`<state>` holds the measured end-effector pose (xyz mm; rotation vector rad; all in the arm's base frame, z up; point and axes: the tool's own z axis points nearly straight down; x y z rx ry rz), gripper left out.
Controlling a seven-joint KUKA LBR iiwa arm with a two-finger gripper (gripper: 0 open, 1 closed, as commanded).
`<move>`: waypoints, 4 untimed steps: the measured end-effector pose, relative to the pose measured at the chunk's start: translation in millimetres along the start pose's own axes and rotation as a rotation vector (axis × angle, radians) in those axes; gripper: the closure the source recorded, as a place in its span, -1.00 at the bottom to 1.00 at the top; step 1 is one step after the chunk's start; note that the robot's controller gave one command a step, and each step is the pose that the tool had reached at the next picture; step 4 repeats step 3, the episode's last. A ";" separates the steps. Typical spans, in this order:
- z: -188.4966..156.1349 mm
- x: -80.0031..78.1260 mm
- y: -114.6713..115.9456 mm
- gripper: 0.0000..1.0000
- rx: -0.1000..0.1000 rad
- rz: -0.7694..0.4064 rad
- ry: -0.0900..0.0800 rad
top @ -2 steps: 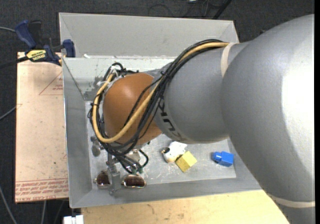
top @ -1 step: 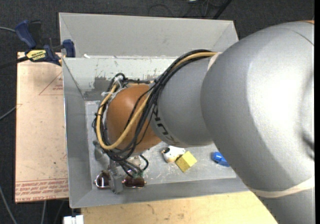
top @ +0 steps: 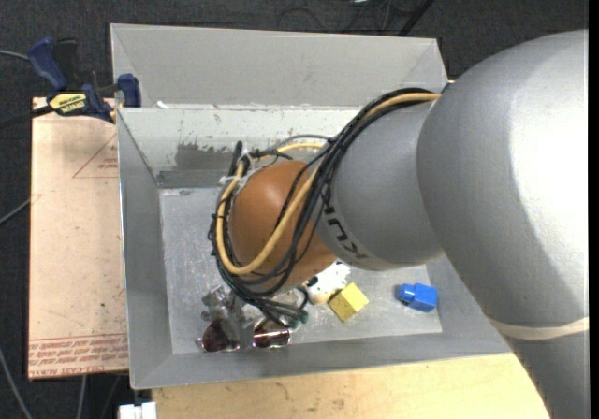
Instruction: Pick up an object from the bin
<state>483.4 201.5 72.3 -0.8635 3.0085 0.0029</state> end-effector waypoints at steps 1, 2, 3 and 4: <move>0.0 0.0 0.0 1.00 0.000 0.000 0.000; -4.6 0.7 0.1 1.00 -0.001 0.000 0.003; -20.7 2.5 0.9 1.00 -0.003 0.000 0.013; -20.7 2.5 0.9 1.00 -0.003 0.000 0.013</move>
Offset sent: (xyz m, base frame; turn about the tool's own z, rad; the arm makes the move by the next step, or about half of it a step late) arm -0.0002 -0.0002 0.0408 0.0000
